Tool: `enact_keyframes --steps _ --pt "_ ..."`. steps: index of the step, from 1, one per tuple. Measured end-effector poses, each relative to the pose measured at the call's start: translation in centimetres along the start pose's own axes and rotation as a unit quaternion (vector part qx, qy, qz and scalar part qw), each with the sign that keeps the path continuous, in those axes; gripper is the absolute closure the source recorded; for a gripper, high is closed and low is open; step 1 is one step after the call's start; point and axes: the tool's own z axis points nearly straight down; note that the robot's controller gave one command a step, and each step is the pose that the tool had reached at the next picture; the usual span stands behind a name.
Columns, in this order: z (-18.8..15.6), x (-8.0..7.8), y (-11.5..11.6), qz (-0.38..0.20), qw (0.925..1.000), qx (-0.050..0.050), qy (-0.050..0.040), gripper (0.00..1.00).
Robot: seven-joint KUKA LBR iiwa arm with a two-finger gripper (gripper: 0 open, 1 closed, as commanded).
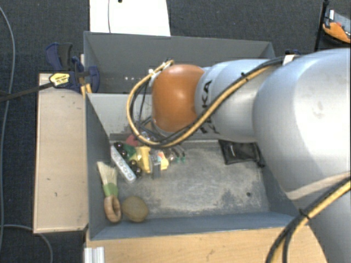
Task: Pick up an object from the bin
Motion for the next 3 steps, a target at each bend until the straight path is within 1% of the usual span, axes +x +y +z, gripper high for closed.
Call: enact_keyframes --steps 1,2,3 --pt "-11.8 1.4 -0.5 0.009 1.0000 0.000 -0.0014 1.00" --pt "-11.8 1.4 -0.5 0.010 1.0000 0.000 -0.0012 1.00" --pt "-15.1 0.9 -0.5 -0.008 1.0000 -0.001 -0.0031 1.00"
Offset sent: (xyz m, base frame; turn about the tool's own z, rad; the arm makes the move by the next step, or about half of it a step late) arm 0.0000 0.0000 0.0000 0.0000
